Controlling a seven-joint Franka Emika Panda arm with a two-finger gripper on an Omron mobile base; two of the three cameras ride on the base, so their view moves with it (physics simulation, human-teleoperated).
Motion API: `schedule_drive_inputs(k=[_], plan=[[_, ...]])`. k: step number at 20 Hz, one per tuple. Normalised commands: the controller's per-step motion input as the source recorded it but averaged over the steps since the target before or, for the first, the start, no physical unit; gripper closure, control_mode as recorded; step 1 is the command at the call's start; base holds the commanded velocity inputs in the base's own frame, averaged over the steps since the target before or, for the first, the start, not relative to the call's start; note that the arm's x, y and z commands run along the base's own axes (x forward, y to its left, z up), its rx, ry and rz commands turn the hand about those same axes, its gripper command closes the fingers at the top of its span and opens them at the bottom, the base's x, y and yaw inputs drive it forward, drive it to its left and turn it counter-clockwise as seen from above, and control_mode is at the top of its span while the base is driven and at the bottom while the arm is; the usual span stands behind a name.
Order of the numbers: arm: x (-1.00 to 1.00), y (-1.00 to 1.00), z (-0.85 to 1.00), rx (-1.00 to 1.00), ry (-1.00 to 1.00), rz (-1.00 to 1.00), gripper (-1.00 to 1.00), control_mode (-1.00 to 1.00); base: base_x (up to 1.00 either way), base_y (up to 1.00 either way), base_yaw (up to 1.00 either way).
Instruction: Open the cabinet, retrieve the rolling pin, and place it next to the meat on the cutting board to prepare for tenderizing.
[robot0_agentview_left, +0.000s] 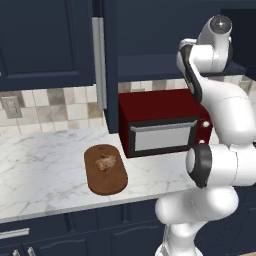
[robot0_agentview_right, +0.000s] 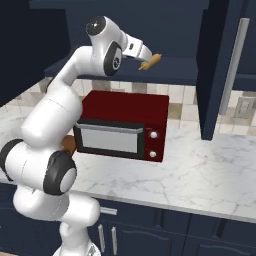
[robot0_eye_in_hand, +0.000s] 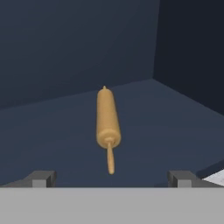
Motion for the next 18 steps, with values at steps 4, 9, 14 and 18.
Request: schedule_drive_inputs(k=[4,9,14,18], plan=[[0.44,-0.08,-0.21,0.04,0.00,0.00,-1.00,-1.00,0.00,0.00,0.00],[0.39,-0.10,-0.16,0.02,0.01,0.00,-1.00,-1.00,0.00,0.00,0.00],[0.36,-0.12,-0.06,0.00,0.03,0.00,-1.00,-1.00,0.00,0.00,0.00],[0.32,-0.19,-0.03,0.00,0.04,0.00,-1.00,-1.00,0.00,0.00,0.00]])
